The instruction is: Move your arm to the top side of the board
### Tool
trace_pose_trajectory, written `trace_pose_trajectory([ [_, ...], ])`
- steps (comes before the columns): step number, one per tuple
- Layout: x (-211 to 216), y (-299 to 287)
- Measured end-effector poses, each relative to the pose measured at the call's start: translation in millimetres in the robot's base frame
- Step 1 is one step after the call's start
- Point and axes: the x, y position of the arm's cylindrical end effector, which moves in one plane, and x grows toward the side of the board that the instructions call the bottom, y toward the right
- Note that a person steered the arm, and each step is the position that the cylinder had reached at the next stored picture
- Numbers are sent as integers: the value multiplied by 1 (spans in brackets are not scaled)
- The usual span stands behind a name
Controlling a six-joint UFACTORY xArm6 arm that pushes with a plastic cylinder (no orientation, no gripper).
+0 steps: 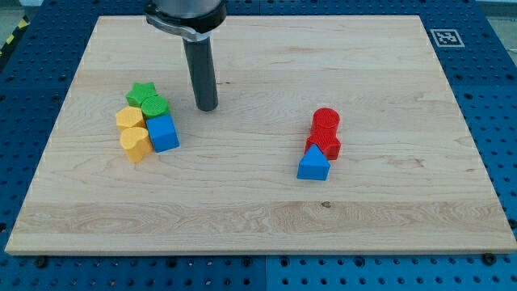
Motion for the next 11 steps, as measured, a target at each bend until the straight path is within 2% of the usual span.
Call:
trace_pose_trajectory([
  [11,-28,2],
])
